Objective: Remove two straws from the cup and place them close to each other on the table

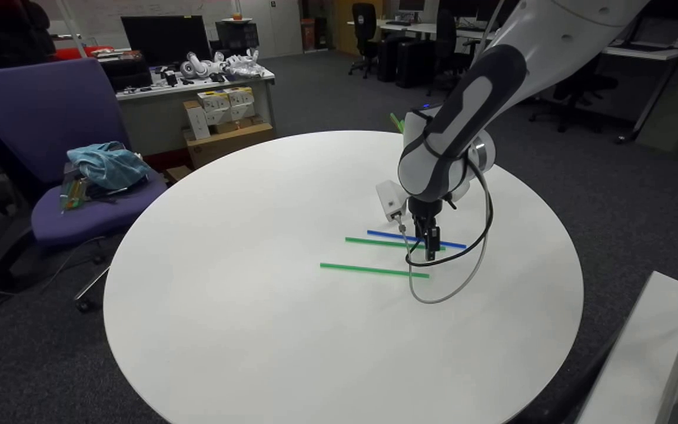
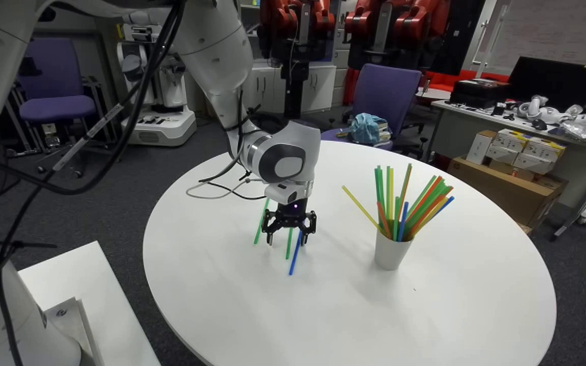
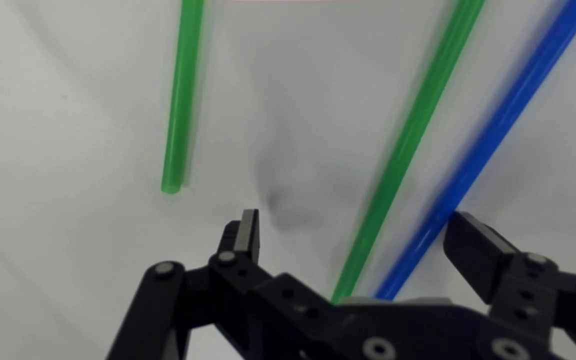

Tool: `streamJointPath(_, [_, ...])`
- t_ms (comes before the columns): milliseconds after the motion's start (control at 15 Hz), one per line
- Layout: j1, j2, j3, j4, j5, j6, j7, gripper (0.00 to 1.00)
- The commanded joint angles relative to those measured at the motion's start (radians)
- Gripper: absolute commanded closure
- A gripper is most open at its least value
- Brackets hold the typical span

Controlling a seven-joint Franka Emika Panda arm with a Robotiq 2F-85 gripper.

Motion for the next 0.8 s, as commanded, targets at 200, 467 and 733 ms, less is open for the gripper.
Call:
streamJointPath(200, [-0.043,-0.044,0.056,0.014,0.057,-0.138,-0.121,0.00])
streamJointPath(467, [-0.040,-0.049,0.061,0.023,0.072,-0.183,-0.153,0.00])
streamJointPath(733, [-0.028,-0.057,0.066,0.019,0.065,-0.188,-0.167,0.00])
